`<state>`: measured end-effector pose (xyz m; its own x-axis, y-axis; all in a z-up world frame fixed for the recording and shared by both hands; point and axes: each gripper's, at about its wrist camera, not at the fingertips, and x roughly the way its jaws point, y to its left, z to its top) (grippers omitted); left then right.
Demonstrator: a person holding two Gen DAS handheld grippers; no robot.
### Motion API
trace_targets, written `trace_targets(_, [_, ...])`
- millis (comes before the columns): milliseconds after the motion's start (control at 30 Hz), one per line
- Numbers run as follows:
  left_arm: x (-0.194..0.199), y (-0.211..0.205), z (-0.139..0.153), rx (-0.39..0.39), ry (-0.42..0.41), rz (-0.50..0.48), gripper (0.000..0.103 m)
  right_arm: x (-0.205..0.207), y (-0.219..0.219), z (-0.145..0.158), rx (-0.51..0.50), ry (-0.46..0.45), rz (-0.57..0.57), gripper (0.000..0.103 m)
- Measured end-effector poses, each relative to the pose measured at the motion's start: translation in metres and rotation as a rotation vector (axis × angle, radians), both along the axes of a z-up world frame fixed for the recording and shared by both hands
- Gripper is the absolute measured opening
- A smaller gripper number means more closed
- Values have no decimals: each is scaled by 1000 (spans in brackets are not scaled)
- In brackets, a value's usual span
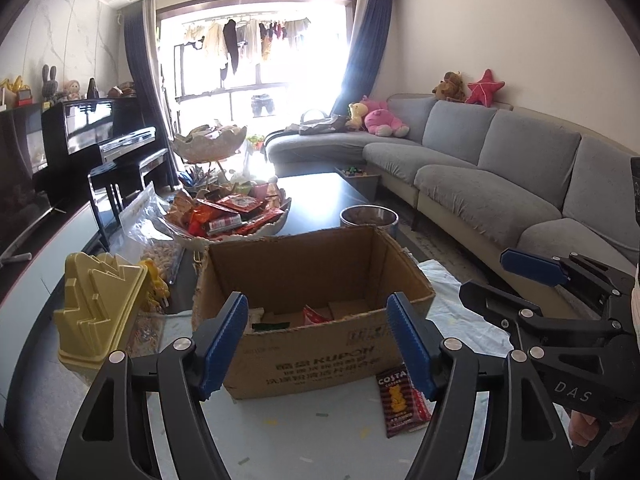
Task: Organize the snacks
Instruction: 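Move both tools back to the Costa biscuit pack and red chocolate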
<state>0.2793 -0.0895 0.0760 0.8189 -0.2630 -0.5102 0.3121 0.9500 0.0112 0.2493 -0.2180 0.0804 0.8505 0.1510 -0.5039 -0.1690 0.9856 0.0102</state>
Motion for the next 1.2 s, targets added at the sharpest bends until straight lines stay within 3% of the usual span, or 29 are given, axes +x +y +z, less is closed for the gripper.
trace_targets(267, [-9, -26, -38, 3, 84, -50, 72, -16, -26, -34, 27, 75, -48, 65])
trace_targets(600, [4, -42, -101, -51, 257, -110, 71, -13, -54, -87, 52, 200, -113, 65])
trace_targets(867, [20, -50, -146, -123, 389, -141, 56, -8, -58, -118, 10, 273, -140, 65])
trace_targets(1200, [38, -53, -172, -174, 442, -158, 54, -3, -63, -134, -9, 328, -182, 65])
